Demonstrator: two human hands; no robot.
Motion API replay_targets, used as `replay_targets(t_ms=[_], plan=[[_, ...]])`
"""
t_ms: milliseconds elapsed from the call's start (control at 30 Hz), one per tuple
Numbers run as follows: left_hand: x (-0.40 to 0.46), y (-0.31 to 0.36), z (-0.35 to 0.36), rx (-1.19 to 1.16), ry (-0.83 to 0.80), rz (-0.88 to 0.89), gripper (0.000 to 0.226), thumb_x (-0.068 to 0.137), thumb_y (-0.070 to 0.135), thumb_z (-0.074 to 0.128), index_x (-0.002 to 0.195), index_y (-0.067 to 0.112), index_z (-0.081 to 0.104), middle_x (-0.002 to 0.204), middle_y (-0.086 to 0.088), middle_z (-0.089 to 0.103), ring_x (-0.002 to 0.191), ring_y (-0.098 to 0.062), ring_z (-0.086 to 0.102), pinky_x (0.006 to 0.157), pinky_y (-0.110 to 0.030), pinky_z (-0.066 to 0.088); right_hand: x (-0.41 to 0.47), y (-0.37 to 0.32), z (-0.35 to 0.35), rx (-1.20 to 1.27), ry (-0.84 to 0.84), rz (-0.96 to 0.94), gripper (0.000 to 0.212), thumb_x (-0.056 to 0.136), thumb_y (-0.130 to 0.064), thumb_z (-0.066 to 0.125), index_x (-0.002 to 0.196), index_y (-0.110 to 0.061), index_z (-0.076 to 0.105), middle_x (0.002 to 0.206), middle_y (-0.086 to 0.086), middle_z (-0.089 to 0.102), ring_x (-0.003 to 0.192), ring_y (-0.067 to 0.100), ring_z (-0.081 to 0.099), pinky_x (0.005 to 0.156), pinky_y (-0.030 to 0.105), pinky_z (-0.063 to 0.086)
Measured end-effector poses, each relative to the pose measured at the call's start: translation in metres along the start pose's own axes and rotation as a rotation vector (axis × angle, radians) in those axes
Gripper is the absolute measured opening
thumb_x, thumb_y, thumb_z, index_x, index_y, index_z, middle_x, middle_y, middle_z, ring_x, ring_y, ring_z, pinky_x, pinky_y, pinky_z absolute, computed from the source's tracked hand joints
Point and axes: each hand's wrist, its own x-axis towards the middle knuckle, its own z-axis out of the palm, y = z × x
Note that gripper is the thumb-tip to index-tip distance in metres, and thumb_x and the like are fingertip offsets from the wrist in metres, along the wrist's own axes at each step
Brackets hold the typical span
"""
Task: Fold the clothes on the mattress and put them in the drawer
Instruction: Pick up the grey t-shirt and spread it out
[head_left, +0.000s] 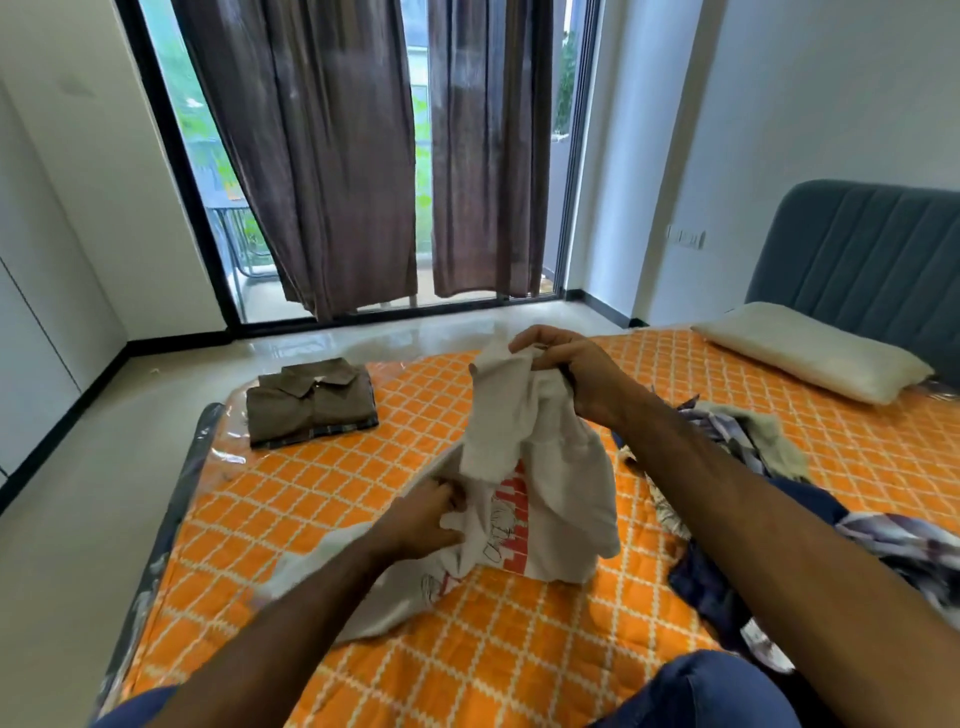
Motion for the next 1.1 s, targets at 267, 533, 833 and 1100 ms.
replay_targets(t_ms=[267, 533, 833, 1100], plan=[[-0.032, -0.037, 0.061, 0.57, -0.183, -0.132, 0.055, 0.093, 0.036, 0.057, 0.141, 0.017, 0.038, 0.138, -0.009, 0.052, 0.118, -0.033, 0.056, 0.094, -0.046, 0.043, -0.004, 0.028, -0.037, -0.196, 0.205, -0.014, 0.043, 0.08, 0.019, 0.046, 0.086, -0.011, 0.075, 0.089, -0.001, 0.074, 0.079, 0.014, 0.067, 0.071, 0.025, 0.054], [-0.05, -0.072, 0.011, 0.687, -0.442, 0.05, 0.04, 0.088, 0.05, 0.059, 0.11, 0.019, 0.07, 0.112, -0.007, 0.067, 0.115, -0.026, 0.054, 0.107, -0.048, 0.027, -0.009, 0.107, -0.08, -0.702, 0.151, 0.148, 0.043, 0.079, 0.008, 0.063, 0.115, -0.015, 0.068, 0.119, 0.002, 0.063, 0.103, 0.017, 0.061, 0.08, 0.035, 0.057], [-0.032, -0.1, -0.075, 0.251, -0.475, -0.113, 0.037, 0.086, 0.039, 0.073, 0.117, 0.022, 0.061, 0.106, 0.005, 0.058, 0.096, -0.015, 0.055, 0.079, -0.034, 0.047, 0.017, 0.136, -0.096, -1.347, -0.046, 0.322, 0.031, 0.085, -0.022, 0.076, 0.109, -0.004, 0.068, 0.106, 0.015, 0.067, 0.098, 0.034, 0.063, 0.073, 0.04, 0.045], [-0.056, -0.024, 0.001, -0.443, -1.153, -0.47, 0.037, 0.097, 0.025, 0.065, 0.131, 0.011, 0.064, 0.118, -0.009, 0.07, 0.102, -0.03, 0.069, 0.074, -0.056, 0.06, -0.029, 0.191, -0.017, -1.417, -0.662, 0.383, 0.076, 0.083, -0.018, 0.079, 0.151, -0.023, 0.045, 0.15, 0.002, 0.051, 0.135, 0.022, 0.047, 0.107, 0.034, 0.037]])
